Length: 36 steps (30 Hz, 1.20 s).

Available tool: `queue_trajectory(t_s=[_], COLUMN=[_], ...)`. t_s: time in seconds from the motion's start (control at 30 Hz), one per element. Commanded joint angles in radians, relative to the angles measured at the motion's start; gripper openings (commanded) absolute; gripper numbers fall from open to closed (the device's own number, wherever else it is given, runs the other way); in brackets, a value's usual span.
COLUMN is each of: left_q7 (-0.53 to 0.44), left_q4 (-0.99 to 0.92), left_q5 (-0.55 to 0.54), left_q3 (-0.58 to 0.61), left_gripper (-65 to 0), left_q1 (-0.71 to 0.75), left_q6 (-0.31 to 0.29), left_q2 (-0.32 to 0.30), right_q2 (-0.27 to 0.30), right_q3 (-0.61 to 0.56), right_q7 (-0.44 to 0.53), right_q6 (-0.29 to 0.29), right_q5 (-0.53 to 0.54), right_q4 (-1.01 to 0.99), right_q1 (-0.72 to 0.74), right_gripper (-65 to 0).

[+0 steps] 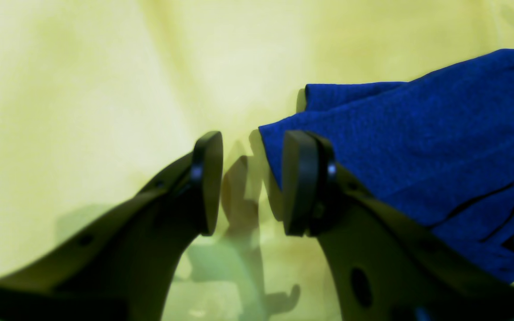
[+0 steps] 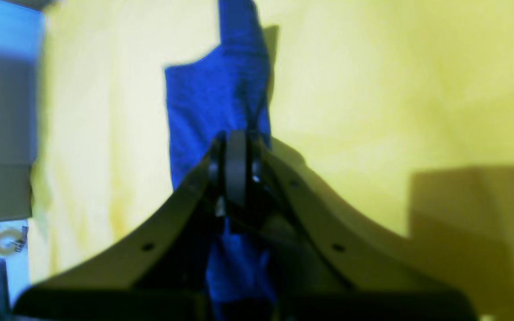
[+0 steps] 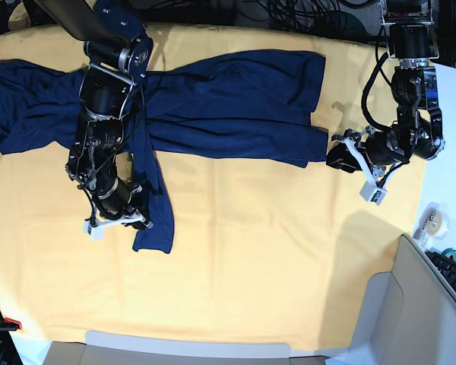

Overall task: Fold the T-shirt properly
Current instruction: 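Pull the sleeve cuff with the right gripper to straighten the sleeve, then lay the sleeve onto the shirt and raise the right gripper away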

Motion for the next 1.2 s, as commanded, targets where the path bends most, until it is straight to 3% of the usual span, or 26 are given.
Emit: queue_trajectory(t_s=[0.0,0.13,0.37,0.67,0.93,1.17], left_q7=[-0.021,-0.028,-0.017,-0.017,-0.017,-0.017], left_q4=[0.012,0.012,0.012,0.014,0.014,0.014], left_q5=[-0.012,-0.012,-0.012,-0.012,-0.012,-0.012], left_q3=[-0.012,-0.014,-0.147,-0.205,-0.205,-0.205], left_gripper=[-42.9,-42.9,-42.9,-42.9,-42.9,-42.9], left_q1=[-0.018,-0.058,-0.074,-0.074,-0.074,-0.072], left_q6=[-0.003,-0.003,-0.003,-0.003,-0.003,-0.003], left_q2=[-0.016,-0.019,-0.043,-0.073,-0.071,-0.071], right_q2=[-0.010,-0.010,-0.006,0.122,0.149,0.143], right_q3=[-0.049,-0.204,-0.521,-0.914,-1.084,-1.078], right_q7=[-0.019,-0.028,-0.176,-0.196,-0.196,-0.196], right_q6=[0.016,0.016,0.017,0.016,0.016,0.012], right_q5=[0.012,0.015,0.014,0.012,0.012,0.012], right_q4=[0.035,0.193,0.605,0.867,0.868,0.775], right_q1=[0.012,-0.062,-0.244,-0.350,-0.358,-0.350], right_gripper=[-65.0,-65.0,-65.0,-65.0,-65.0,-63.3])
